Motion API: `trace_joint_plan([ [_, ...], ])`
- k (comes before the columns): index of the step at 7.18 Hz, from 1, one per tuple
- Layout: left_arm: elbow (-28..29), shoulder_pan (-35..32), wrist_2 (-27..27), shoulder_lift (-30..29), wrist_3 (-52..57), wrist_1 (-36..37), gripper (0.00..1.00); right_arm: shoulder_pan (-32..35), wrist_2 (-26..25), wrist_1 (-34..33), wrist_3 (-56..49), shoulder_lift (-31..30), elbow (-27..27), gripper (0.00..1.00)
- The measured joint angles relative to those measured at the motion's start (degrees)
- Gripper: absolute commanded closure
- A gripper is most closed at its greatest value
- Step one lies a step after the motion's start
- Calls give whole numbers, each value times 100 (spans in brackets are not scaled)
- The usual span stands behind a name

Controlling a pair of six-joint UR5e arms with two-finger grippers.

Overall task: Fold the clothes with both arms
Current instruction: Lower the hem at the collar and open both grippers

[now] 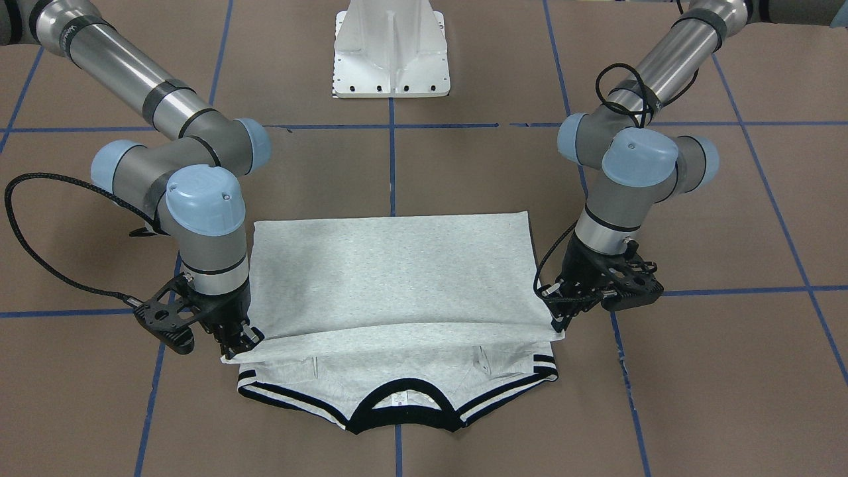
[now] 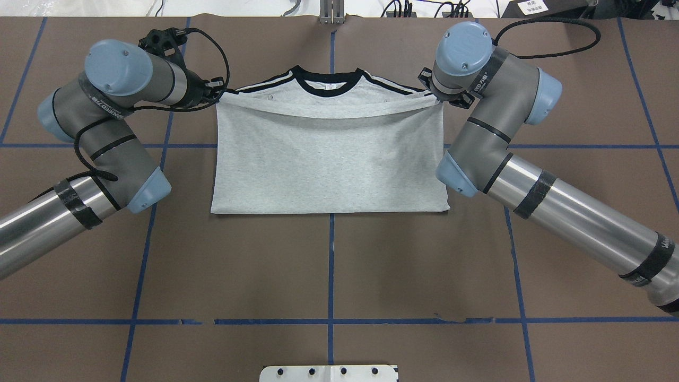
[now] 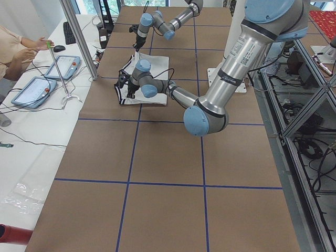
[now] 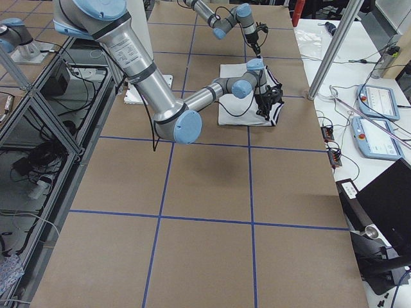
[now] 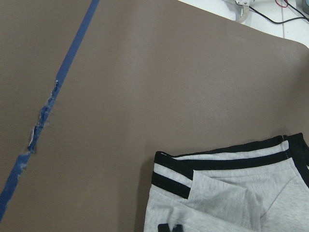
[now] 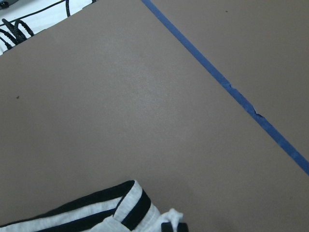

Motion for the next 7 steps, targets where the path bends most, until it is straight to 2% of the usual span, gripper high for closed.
trace_joint_plan([
  [3, 138, -27, 22, -13, 0, -37, 100, 16, 0, 0, -1, 60, -41, 100],
  [4, 185, -28, 23, -13, 2, -41, 96, 25, 0, 1, -1, 69, -51, 89],
  [5, 204, -28, 23, -16, 4, -44, 80, 27, 2, 1, -4, 78, -59, 53],
  [7, 212, -28, 24, -19, 6, -45, 72, 27, 8, 18, -11, 104, -67, 49],
])
